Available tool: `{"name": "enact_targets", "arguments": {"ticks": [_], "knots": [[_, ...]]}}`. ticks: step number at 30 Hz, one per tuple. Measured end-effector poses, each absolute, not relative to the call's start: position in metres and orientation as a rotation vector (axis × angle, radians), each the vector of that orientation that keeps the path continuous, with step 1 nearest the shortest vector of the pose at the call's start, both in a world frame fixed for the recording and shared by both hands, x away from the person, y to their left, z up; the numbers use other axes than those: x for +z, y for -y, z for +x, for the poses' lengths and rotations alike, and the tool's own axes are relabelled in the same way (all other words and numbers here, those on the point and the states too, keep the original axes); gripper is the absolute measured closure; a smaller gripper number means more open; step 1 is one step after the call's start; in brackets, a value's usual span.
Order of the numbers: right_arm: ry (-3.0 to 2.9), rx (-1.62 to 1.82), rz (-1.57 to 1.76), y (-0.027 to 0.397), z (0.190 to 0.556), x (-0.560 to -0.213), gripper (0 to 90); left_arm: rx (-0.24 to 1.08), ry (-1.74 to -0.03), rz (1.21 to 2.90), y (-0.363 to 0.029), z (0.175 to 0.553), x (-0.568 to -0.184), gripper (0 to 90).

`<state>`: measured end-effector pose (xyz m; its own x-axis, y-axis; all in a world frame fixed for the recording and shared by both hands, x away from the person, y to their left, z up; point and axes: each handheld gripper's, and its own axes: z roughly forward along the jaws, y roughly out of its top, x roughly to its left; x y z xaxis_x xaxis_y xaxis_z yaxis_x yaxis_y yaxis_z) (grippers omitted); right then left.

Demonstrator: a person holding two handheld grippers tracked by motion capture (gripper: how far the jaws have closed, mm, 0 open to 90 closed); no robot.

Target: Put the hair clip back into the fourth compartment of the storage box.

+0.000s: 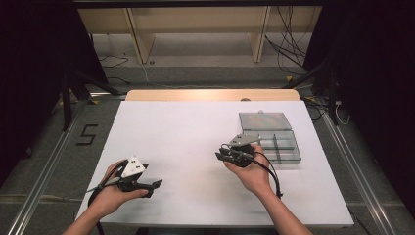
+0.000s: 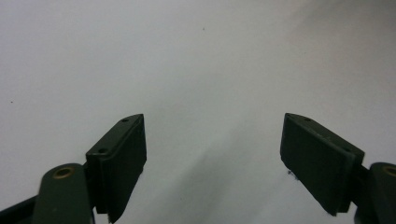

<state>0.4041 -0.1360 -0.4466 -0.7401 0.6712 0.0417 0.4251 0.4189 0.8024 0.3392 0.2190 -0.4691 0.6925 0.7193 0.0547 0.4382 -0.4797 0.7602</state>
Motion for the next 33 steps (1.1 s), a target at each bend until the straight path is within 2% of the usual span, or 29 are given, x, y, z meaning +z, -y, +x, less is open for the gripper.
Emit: {"name": "enact_targets", "arguments": {"ticks": [33], "knots": [[-2.342,1.217,0.998,0.164,0.402,-0.440,75.3,0.480,-0.883,2.147,-0.219,0.339,-0.469,22.4]]}}
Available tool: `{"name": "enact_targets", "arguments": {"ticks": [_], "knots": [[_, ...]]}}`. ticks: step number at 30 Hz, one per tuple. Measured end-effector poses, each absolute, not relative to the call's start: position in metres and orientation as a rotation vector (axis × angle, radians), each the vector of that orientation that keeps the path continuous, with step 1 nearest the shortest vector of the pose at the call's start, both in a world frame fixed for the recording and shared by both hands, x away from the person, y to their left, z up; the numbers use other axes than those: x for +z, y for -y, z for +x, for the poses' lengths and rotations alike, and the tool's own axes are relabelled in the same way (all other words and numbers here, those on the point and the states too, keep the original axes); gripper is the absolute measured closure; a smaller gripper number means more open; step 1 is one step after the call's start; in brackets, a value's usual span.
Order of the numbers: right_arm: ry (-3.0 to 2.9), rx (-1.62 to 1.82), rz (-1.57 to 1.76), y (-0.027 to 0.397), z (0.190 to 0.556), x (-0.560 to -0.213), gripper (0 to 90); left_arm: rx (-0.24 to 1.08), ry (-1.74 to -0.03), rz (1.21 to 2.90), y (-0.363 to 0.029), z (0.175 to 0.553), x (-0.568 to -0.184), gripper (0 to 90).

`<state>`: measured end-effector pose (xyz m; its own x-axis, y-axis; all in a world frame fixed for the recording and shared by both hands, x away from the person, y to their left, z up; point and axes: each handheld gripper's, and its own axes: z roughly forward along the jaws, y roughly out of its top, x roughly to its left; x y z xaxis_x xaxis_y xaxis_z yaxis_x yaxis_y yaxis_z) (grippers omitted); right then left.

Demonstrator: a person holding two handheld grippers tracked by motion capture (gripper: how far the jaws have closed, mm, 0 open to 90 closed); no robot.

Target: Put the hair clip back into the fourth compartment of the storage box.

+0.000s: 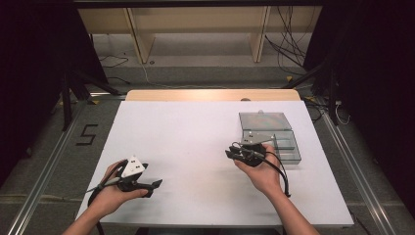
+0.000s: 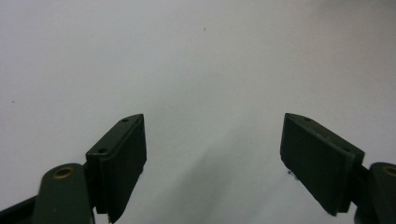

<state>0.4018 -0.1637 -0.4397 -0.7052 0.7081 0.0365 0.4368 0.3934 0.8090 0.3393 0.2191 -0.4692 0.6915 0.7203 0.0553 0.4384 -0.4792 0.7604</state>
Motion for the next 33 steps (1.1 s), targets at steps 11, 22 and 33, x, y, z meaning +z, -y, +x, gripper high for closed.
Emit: {"name": "enact_targets", "arguments": {"ticks": [11,22,33], "knots": [[-2.319,1.220,1.021,0.173,0.402,-0.438,75.3,0.481,-0.884,2.148,-0.219,0.339,-0.469,22.4],[-2.297,1.219,1.044,0.183,0.402,-0.436,75.3,0.480,-0.883,2.148,-0.219,0.339,-0.469,22.5],[-2.275,1.213,1.074,0.193,0.403,-0.436,75.3,0.480,-0.882,2.150,-0.219,0.339,-0.469,22.4]]}}
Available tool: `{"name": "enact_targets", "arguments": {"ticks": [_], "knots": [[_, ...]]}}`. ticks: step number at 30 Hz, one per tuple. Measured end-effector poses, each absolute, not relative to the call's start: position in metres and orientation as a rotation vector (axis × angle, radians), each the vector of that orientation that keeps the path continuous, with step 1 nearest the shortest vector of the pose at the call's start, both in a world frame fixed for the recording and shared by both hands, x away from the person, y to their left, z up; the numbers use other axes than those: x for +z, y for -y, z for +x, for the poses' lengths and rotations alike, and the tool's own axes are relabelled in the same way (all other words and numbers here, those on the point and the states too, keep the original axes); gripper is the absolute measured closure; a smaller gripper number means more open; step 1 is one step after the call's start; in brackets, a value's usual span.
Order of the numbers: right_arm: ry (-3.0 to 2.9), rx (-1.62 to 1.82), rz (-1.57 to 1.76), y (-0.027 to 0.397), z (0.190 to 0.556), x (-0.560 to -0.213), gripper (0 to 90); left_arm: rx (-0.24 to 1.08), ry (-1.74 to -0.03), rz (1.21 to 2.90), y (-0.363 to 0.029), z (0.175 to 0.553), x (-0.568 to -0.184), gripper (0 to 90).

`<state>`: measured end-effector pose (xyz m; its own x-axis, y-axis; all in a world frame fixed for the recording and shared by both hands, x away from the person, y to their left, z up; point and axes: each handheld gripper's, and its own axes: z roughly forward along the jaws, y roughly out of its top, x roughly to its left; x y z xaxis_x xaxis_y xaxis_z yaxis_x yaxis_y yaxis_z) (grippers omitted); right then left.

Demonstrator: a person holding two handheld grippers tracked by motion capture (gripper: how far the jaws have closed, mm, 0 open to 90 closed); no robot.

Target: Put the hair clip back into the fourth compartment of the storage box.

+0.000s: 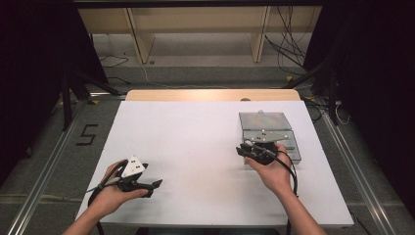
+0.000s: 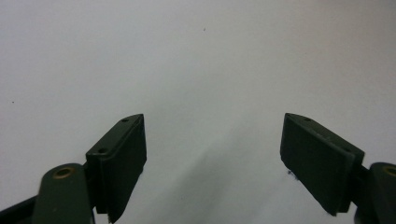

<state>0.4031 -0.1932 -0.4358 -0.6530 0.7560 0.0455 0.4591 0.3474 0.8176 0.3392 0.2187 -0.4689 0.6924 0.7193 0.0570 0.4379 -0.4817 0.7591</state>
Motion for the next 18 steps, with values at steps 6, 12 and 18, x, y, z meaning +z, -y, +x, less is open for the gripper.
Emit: {"name": "enact_targets", "arguments": {"ticks": [6,12,18], "knots": [[-2.255,1.206,1.098,0.200,0.405,-0.436,75.3,0.481,-0.881,2.150,-0.219,0.339,-0.469,22.4],[-2.243,1.193,1.121,0.205,0.406,-0.437,75.3,0.481,-0.881,2.149,-0.218,0.339,-0.469,22.5],[-2.236,1.183,1.137,0.208,0.407,-0.438,75.3,0.481,-0.881,2.150,-0.219,0.339,-0.469,22.4]]}}
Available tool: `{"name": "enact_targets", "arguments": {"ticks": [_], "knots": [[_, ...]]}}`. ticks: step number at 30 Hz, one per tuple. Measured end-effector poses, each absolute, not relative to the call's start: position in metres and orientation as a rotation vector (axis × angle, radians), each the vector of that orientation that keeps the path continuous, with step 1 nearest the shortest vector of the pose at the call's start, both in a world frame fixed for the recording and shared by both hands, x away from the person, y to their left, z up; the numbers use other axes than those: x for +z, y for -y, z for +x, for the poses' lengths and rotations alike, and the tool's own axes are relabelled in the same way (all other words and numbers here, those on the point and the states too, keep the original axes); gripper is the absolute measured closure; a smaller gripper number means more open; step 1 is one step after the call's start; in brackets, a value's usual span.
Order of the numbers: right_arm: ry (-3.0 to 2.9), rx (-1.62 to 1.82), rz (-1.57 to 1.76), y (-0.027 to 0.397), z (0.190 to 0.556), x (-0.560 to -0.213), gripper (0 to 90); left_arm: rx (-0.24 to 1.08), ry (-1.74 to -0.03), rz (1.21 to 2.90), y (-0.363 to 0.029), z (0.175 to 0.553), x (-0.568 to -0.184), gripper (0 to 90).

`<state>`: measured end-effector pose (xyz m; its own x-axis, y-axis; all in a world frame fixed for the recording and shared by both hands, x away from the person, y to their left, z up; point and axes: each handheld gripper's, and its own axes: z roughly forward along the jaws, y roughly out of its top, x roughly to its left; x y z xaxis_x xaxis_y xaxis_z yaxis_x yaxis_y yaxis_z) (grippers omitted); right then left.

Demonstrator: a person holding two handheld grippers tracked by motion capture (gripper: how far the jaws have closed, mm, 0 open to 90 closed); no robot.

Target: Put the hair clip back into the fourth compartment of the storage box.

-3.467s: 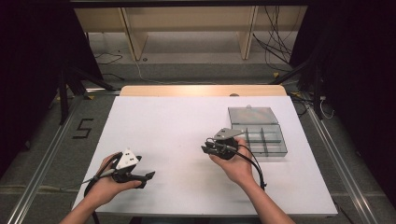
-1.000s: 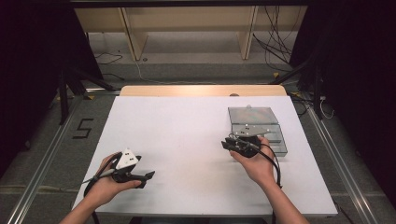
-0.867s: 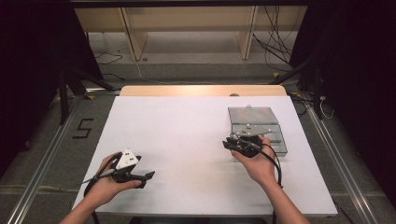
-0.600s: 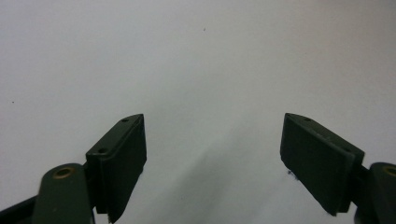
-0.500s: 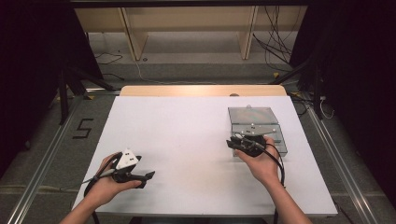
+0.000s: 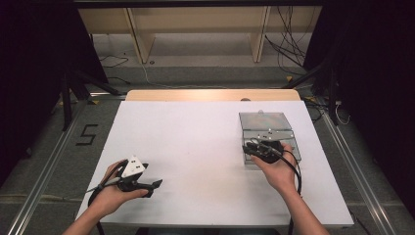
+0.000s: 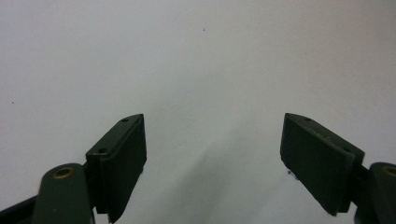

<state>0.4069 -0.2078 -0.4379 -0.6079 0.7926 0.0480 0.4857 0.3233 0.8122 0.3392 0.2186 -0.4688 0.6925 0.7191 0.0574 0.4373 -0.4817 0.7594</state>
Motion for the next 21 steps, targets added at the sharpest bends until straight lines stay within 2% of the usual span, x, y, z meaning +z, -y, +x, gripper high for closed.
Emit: {"name": "enact_targets", "arguments": {"ticks": [21], "knots": [[-2.210,1.131,1.200,0.2171,0.4105,-0.4422,75.2,0.480,-0.879,2.153,-0.2182,0.3396,-0.4691,22.5]]}}
